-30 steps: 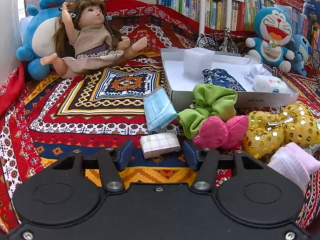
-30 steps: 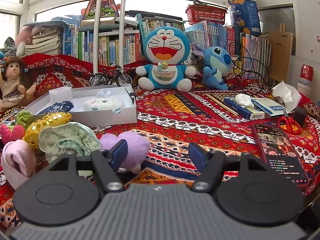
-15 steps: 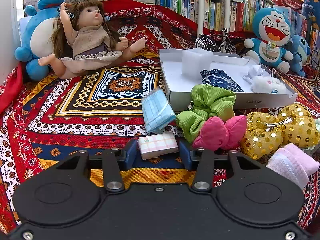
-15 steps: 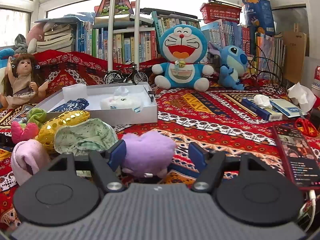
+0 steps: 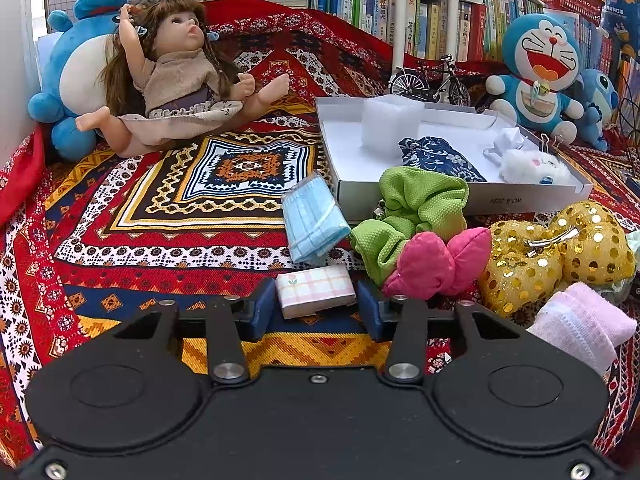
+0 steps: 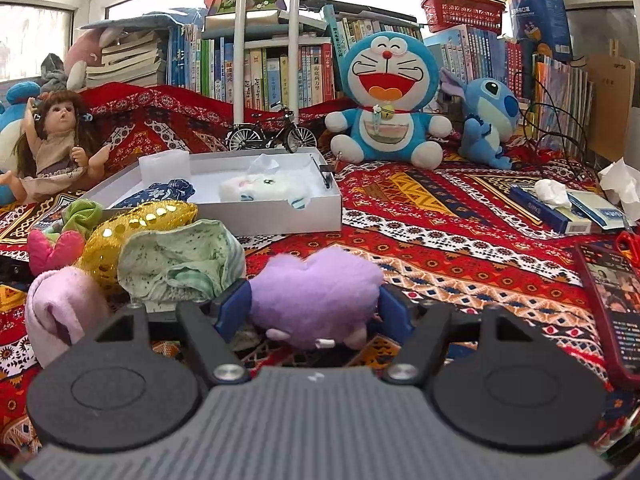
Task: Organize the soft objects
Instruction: 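Grasp the small plaid box with the left tool while the right tool grasps the purple heart plush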
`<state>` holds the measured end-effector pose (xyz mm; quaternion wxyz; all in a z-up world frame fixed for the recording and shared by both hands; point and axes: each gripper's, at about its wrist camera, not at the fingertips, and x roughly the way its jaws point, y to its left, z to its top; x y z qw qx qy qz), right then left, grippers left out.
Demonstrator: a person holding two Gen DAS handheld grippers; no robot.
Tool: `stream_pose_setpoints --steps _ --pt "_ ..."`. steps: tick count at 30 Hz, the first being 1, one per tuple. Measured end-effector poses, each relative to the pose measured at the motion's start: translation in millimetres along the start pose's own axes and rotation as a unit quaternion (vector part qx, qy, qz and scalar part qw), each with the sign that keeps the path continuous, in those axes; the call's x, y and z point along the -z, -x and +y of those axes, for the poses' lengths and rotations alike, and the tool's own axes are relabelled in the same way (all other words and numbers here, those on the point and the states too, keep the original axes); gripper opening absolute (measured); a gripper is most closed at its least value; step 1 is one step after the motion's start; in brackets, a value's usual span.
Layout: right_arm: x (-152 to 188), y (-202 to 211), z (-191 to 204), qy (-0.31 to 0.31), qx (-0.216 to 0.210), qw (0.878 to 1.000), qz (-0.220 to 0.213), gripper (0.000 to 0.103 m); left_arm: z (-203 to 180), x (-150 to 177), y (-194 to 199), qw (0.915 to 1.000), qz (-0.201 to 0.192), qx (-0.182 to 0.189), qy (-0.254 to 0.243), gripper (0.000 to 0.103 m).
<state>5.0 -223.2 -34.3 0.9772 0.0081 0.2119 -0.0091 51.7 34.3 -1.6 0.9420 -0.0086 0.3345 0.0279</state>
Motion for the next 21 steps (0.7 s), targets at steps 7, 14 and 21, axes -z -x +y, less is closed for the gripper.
stream_pose_setpoints --steps 7,14,21 --pt "-0.7 -3.7 -0.6 0.000 -0.006 1.000 0.004 0.081 -2.4 0.8 -2.8 0.9999 -0.001 -0.004 -0.009 0.045" --pt "-1.0 -7.9 1.7 0.002 -0.010 1.000 0.007 0.081 -1.3 0.1 -2.8 1.0000 0.000 -0.002 -0.009 0.044" --pt "1.7 -10.8 3.8 0.006 -0.007 1.000 0.010 0.082 -2.1 0.3 -2.1 0.9999 -0.002 -0.002 -0.012 0.043"
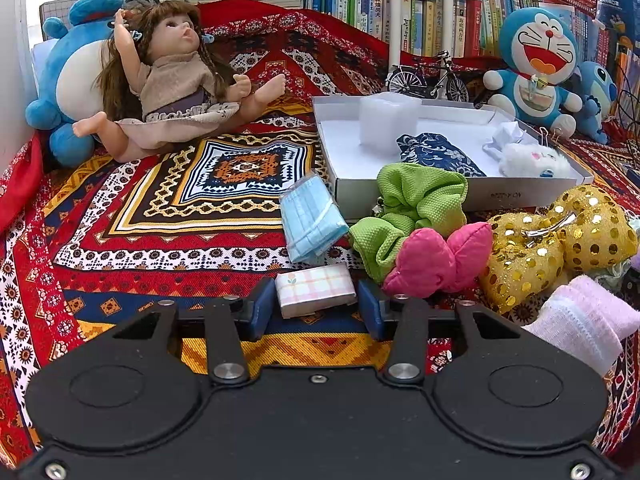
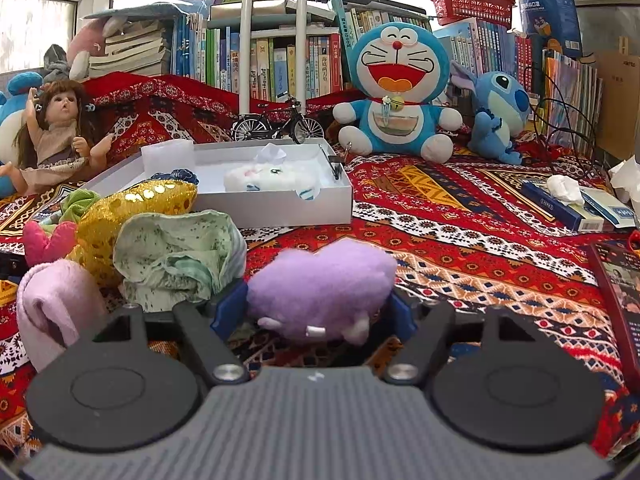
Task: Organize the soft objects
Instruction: 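Grasp the small plaid box with the left tool while the right tool grasps the purple heart plush, then carry the plaid box with the left tool while the right tool carries the purple heart into the box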
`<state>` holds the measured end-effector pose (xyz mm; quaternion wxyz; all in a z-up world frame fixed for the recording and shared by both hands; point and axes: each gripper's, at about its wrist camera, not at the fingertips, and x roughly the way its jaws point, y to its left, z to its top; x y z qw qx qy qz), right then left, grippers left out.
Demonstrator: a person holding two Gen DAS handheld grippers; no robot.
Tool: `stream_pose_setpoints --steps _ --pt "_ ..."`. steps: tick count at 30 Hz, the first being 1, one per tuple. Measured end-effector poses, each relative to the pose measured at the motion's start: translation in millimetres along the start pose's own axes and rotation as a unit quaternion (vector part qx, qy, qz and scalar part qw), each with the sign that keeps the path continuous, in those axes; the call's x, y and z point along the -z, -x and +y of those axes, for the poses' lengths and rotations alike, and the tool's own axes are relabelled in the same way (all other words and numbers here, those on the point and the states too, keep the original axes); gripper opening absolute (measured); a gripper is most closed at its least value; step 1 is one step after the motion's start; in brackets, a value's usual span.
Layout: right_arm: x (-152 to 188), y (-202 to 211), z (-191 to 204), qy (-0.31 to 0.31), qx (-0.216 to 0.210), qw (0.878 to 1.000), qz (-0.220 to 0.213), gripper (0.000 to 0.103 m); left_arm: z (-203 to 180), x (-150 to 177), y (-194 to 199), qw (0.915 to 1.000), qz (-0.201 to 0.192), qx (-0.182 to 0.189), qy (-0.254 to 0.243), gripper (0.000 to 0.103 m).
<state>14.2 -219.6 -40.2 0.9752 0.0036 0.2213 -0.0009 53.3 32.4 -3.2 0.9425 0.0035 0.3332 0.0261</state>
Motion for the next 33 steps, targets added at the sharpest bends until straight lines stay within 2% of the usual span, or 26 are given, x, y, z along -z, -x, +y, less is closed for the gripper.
stream_pose_setpoints --steps 6,9,14,26,33 --pt "1.0 1.7 1.4 0.008 0.006 1.000 -0.001 0.082 -0.1 0.3 2.0 1.0000 -0.003 0.000 -0.003 0.042" --pt "-0.6 5.3 -0.3 0.004 -0.003 1.000 0.002 0.073 2.1 -0.1 4.4 1.0000 -0.004 0.002 -0.001 0.042" --pt "-3.4 8.6 -5.8 -0.010 -0.002 1.000 0.005 0.070 6.8 -2.9 9.9 0.9999 -0.012 0.000 0.004 0.042" --pt "-28.2 17.5 -19.8 -0.031 0.010 0.999 -0.009 0.070 11.1 -27.6 21.6 0.9993 -0.032 0.020 0.007 0.042" --pt "-48.4 18.8 -17.3 -0.019 0.003 0.999 -0.027 0.070 3.7 -51.0 19.4 0.9982 -0.036 0.048 0.005 0.042"
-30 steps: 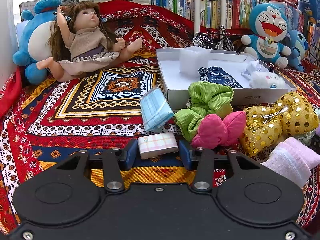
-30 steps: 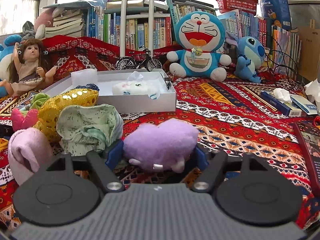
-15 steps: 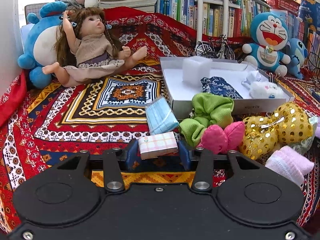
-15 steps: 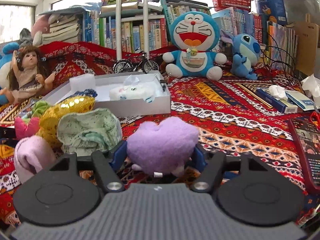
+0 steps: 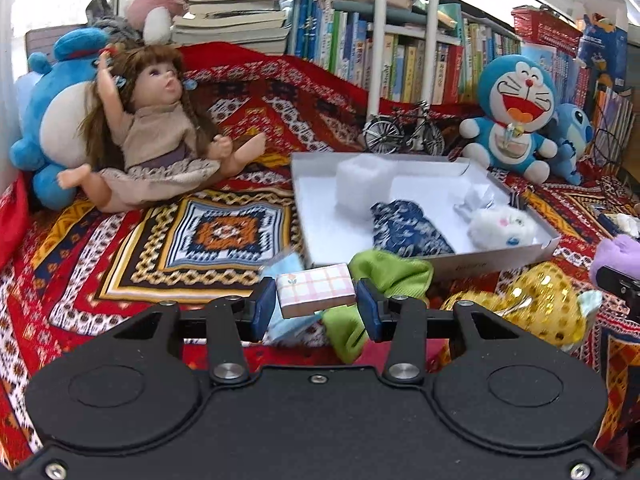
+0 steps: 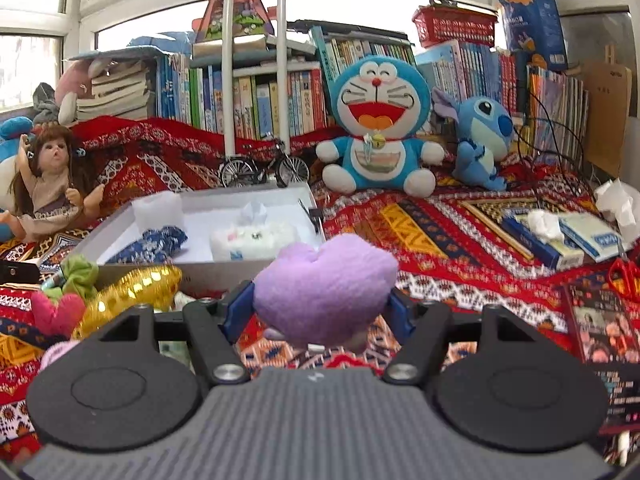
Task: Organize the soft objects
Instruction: 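Carry the plaid box with the left tool while the right tool carries the purple heart into the box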
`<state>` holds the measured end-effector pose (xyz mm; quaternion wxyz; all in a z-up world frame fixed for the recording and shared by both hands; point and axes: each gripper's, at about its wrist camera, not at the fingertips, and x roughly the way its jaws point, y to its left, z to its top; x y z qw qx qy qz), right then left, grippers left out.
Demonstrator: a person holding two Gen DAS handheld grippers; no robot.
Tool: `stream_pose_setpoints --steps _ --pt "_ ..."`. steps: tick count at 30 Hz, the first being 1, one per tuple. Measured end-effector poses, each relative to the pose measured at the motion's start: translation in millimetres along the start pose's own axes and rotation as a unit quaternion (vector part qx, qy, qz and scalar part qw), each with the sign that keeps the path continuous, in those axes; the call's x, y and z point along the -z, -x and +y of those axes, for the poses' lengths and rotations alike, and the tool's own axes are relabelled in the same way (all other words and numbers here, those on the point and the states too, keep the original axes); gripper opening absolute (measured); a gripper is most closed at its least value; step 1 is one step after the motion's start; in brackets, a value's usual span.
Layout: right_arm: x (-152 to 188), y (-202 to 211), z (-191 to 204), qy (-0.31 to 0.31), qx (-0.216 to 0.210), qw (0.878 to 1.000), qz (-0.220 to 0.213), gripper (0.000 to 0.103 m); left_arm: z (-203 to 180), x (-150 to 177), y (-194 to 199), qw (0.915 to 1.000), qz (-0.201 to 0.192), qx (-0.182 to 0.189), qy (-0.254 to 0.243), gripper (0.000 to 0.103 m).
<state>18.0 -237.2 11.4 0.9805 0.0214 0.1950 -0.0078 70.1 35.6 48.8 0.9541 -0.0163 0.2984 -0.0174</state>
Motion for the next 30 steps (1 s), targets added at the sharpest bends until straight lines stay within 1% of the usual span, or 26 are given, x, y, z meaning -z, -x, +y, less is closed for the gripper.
stream_pose_setpoints --steps 4,10,16,20,23,27,30 --pt "-9.6 -2.9 3.8 0.005 -0.015 1.000 -0.003 0.070 -5.1 -12.6 -4.5 0.9999 -0.001 0.016 0.003 0.042" --pt "-27.5 -18.3 9.4 0.000 -0.046 0.999 0.007 0.070 -10.5 -38.3 -15.6 0.9992 -0.004 0.038 0.013 0.042" --pt "-49.7 -36.6 18.0 0.011 -0.070 0.997 0.004 0.070 -13.9 -61.6 -36.0 0.9980 0.005 0.060 0.018 0.042" --pt "-62.7 -52.1 23.5 0.002 -0.092 0.996 0.011 0.070 -13.1 -71.0 -56.0 0.9973 0.021 0.064 0.029 0.042" --pt "-70.0 -63.5 29.3 -0.003 -0.123 0.992 0.019 0.070 -11.1 -78.6 -72.8 0.9959 0.035 0.072 0.042 0.042" --pt "-81.8 -81.7 41.5 0.013 -0.147 0.989 0.028 0.070 -13.2 -90.0 -91.0 0.9958 0.042 0.072 0.039 0.043" --pt "-90.3 -101.0 45.8 0.014 -0.170 0.984 0.049 0.070 -14.8 -92.9 -105.0 0.9956 0.055 0.066 0.038 0.043"
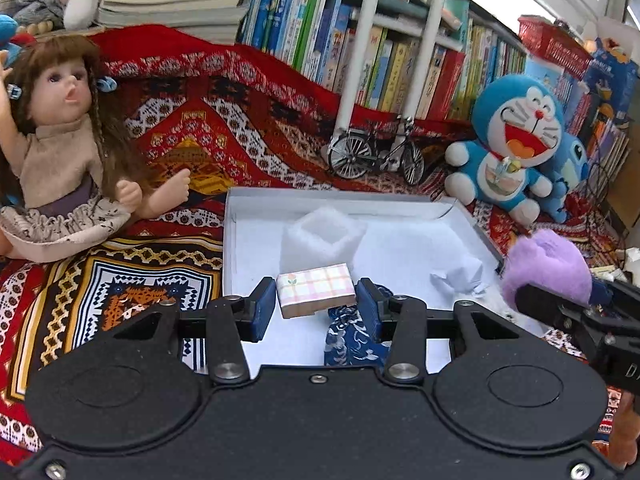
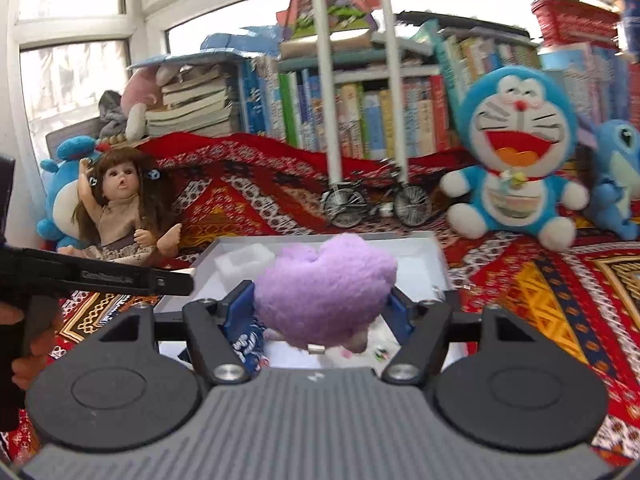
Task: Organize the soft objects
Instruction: 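Carry the plaid box with the left tool while the right tool carries the purple heart into the box, then open the left tool to release the plaid box while the right tool drops the purple heart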
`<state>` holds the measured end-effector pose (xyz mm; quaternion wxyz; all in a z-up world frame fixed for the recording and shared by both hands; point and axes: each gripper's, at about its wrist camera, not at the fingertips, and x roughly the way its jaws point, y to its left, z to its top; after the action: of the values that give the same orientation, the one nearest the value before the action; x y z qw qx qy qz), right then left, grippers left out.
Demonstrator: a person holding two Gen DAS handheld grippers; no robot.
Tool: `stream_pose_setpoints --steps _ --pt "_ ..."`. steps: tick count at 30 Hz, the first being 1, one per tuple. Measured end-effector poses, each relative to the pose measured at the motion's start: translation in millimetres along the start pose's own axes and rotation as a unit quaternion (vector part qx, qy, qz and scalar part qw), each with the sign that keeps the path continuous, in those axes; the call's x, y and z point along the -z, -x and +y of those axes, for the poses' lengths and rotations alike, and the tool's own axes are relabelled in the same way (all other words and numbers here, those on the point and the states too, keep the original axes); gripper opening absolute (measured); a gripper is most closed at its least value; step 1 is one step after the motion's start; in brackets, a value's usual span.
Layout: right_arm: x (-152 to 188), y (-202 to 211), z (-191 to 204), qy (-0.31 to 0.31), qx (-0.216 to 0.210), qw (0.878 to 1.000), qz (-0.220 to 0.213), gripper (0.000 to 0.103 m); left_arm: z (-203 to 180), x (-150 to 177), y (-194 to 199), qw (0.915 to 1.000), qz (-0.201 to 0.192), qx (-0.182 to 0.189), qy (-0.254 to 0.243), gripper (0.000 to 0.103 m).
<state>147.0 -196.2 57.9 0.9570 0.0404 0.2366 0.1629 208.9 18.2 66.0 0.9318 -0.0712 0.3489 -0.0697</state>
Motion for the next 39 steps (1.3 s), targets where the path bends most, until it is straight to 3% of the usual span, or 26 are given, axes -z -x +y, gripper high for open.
stream_pose_setpoints --steps 6,13,22,31,35,36,39 --pt "-17.9 -42.0 -7.7 -0.041 -0.028 0.998 0.047 0.070 2.7 -3.5 -32.3 0.9992 0.036 -0.013 0.006 0.043" --pt "-6.1 -70.4 1.2 -0.021 -0.032 0.997 0.074 0.070 12.3 -10.6 -64.5 0.9971 0.069 -0.018 0.029 0.043" --pt "6.1 -89.7 6.8 0.010 -0.029 0.995 0.096 0.071 14.0 -11.9 -82.9 0.9967 0.071 -0.031 0.024 0.043" --pt "17.5 -96.5 -6.6 -0.014 -0.023 0.994 0.106 0.071 14.3 -9.4 -85.4 0.9968 0.071 -0.032 0.016 0.043" --pt "18.4 -95.4 -7.5 -0.015 -0.023 0.994 0.104 0.073 11.4 -8.3 -86.3 0.9969 0.069 -0.037 0.004 0.043" --pt "18.5 -95.1 -7.1 -0.014 -0.022 0.994 0.103 0.080 11.0 -8.5 -86.2 0.9968 0.070 -0.037 0.003 0.044" --pt "17.6 -93.3 -6.8 -0.016 -0.024 0.995 0.099 0.083 10.8 -9.6 -84.3 0.9967 0.072 -0.037 0.003 0.048"
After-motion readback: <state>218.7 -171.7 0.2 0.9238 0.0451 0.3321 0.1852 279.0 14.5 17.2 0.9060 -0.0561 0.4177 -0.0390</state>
